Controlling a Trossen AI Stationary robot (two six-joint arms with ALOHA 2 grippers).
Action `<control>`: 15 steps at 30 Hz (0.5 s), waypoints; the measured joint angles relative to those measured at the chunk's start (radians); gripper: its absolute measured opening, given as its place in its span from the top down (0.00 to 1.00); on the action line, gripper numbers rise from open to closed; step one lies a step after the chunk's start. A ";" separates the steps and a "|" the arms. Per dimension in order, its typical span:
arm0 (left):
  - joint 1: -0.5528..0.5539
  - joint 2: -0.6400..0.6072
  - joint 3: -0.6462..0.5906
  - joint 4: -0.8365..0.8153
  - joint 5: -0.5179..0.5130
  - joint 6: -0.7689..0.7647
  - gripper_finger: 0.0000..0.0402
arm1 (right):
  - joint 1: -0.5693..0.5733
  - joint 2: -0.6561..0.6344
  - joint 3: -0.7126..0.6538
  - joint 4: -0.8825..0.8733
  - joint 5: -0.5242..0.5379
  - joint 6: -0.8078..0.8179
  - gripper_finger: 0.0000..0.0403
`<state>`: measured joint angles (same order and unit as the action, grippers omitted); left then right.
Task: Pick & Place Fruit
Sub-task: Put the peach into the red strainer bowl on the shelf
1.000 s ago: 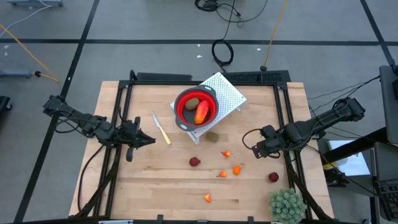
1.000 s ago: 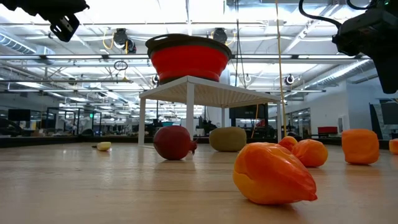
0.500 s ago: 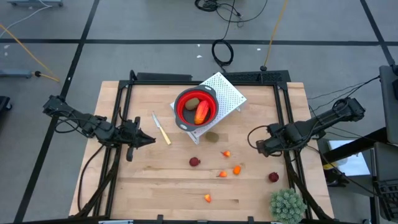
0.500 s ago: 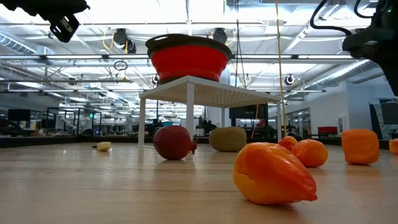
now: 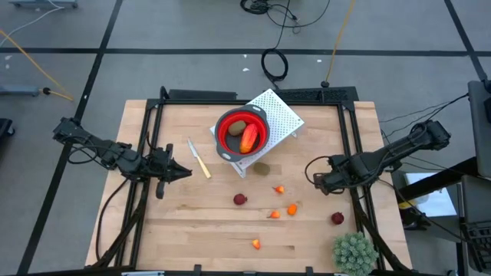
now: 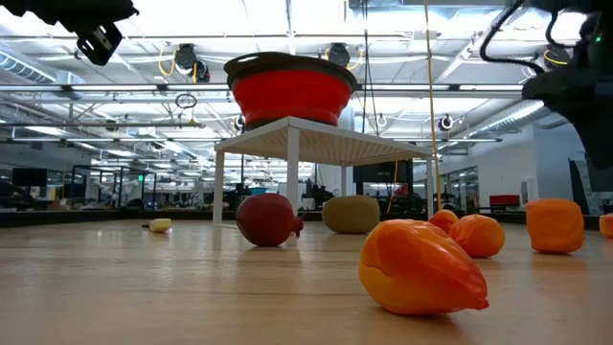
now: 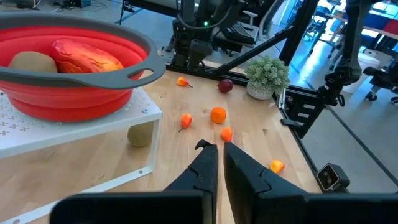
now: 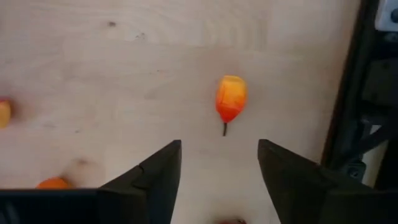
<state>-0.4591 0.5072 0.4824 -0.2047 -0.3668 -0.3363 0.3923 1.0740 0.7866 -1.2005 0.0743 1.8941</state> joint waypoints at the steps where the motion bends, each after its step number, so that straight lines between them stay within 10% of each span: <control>1: 0.000 0.000 0.000 0.000 0.000 0.000 0.95 | 0.000 0.000 -0.012 0.004 0.001 0.022 0.48; 15: 0.000 0.000 0.001 0.000 0.000 -0.002 0.94 | -0.046 0.011 -0.065 0.051 0.001 0.026 0.51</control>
<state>-0.4591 0.5072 0.4831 -0.2043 -0.3672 -0.3378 0.3463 1.0846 0.7216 -1.1496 0.0749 1.9205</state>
